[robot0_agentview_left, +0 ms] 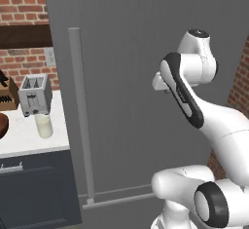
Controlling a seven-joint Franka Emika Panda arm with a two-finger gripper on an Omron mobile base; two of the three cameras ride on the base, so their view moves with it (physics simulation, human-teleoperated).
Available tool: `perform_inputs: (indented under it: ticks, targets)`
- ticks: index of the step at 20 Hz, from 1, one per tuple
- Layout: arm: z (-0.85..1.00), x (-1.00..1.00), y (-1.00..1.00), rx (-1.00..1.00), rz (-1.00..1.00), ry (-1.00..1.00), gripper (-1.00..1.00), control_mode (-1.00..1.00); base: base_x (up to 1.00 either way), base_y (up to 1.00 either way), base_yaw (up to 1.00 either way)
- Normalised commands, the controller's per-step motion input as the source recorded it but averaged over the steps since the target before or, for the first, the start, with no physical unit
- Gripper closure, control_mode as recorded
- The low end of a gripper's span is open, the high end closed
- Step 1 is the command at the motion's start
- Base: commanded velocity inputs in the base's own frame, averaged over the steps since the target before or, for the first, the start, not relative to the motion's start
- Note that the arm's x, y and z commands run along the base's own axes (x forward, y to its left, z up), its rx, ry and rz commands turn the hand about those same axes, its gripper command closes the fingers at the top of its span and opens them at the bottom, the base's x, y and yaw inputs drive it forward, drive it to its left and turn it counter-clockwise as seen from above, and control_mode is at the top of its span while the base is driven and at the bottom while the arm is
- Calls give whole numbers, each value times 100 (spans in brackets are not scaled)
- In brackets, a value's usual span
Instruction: Grab a lemon wedge from the fridge and one ice cube from the ice bowl, and put them in the glass of lemonade.
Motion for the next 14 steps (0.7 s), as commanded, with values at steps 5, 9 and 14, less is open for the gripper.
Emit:
perform_inputs:
  ticks: [5, 9, 14]
  targets:
    - [-16, -50, 0, 1, 0, 3, -100, -100, 0, 0, 0]
    - [-28, -100, 0, 2, 0, 0, -100, -100, 0, 0, 0]
    - [-28, -82, 4, 0, 0, 5, -100, -100, 0, 0, 0]
